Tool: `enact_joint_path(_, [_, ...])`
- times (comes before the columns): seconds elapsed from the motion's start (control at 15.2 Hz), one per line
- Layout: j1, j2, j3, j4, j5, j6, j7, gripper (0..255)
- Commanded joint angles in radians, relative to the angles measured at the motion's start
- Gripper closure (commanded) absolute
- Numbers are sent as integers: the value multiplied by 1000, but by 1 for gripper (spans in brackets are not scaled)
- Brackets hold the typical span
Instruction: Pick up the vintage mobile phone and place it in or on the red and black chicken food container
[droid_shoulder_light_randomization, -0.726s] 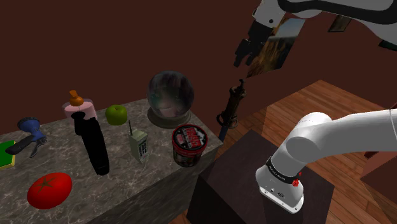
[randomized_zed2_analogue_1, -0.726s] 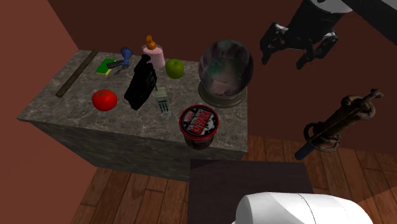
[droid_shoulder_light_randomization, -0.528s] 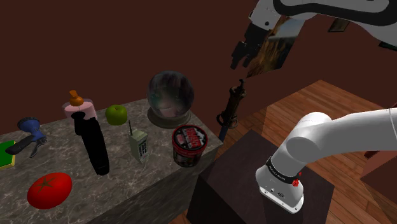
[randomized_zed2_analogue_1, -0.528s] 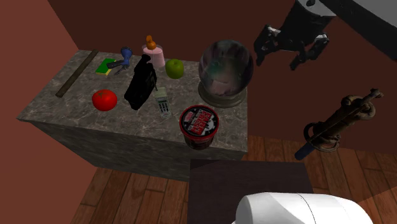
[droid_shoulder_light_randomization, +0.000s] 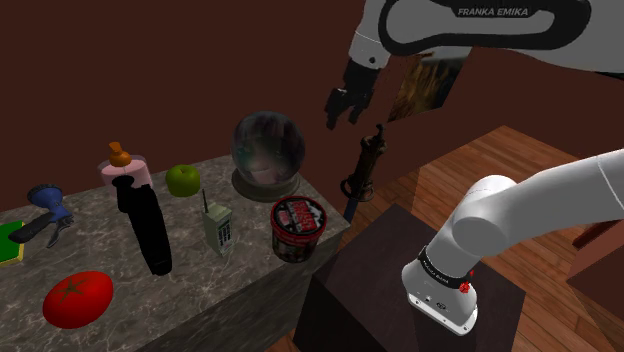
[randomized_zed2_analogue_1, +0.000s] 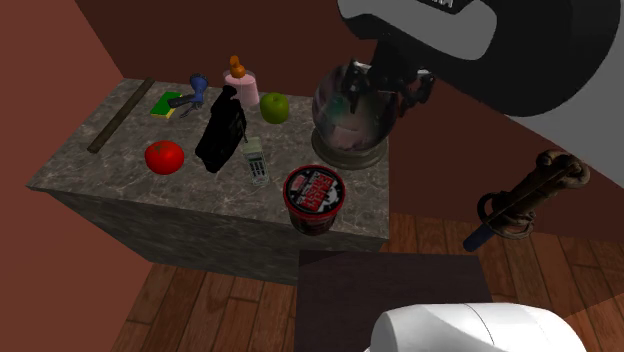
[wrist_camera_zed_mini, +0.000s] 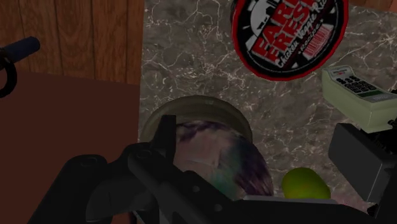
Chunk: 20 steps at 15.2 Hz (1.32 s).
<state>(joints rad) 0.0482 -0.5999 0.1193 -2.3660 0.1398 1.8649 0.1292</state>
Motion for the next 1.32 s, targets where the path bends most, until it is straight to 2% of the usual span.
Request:
enact_joint_path(0.0, [12, 46, 37, 5, 9, 35, 35, 0])
enact_joint_path(0.33, [35, 184, 125, 36, 13, 123, 122, 0])
enact_joint_path(0.66, [53, 343, 208, 96, -12, 201, 218, 0])
enact_joint_path(1.25, [103, 676, 313, 273, -148, 290, 424, 0])
